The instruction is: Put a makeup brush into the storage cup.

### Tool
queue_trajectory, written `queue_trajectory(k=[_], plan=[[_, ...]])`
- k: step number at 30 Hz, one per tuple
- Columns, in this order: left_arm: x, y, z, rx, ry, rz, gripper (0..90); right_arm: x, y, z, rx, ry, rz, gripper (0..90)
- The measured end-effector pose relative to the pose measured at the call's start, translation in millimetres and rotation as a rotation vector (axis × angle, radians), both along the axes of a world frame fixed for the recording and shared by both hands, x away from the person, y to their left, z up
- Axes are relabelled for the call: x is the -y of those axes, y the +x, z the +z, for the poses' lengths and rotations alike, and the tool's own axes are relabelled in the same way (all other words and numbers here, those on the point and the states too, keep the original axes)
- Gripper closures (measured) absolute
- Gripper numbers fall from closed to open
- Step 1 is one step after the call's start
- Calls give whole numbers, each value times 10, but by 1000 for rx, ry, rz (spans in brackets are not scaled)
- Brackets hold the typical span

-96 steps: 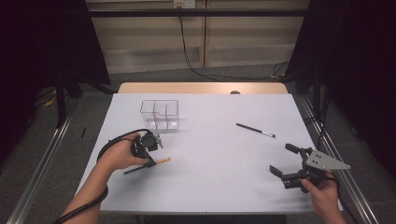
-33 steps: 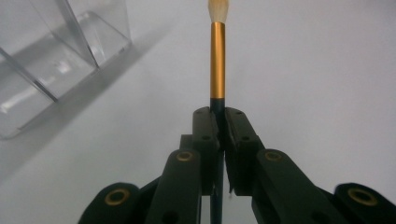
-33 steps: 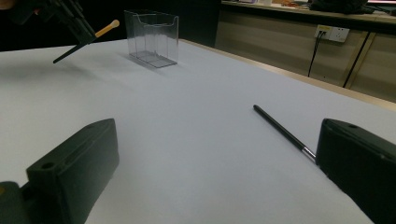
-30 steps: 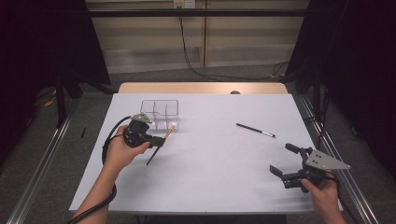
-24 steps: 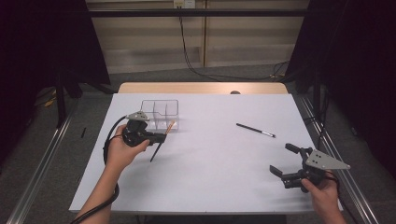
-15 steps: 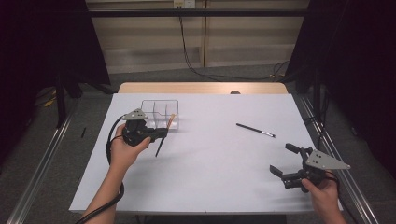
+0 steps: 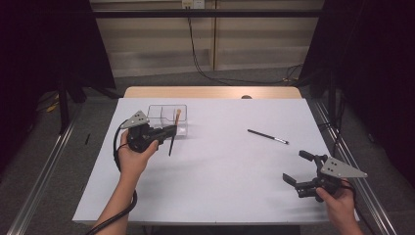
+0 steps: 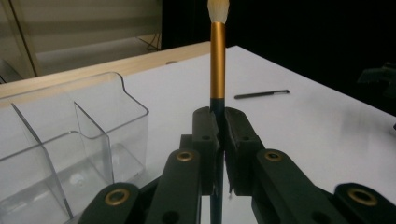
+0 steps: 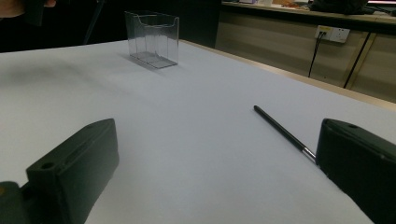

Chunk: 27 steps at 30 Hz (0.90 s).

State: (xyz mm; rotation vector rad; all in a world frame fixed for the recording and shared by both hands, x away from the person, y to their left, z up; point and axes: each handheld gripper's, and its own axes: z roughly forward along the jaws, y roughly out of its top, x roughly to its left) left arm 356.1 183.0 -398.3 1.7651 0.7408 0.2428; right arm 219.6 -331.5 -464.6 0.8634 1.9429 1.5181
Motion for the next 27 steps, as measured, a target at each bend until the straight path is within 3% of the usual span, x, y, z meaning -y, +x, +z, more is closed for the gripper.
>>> queue_trajectory(k=[12, 18, 27], plan=[[69, -1, 54, 66, -61, 50, 839, 3, -2, 1, -1, -2, 2, 0], [113, 27, 78, 73, -95, 48, 839, 3, -1, 1, 0, -1, 4, 0], [205, 66, 149, 101, -103, 47, 839, 5, -3, 5, 2, -5, 5, 0]])
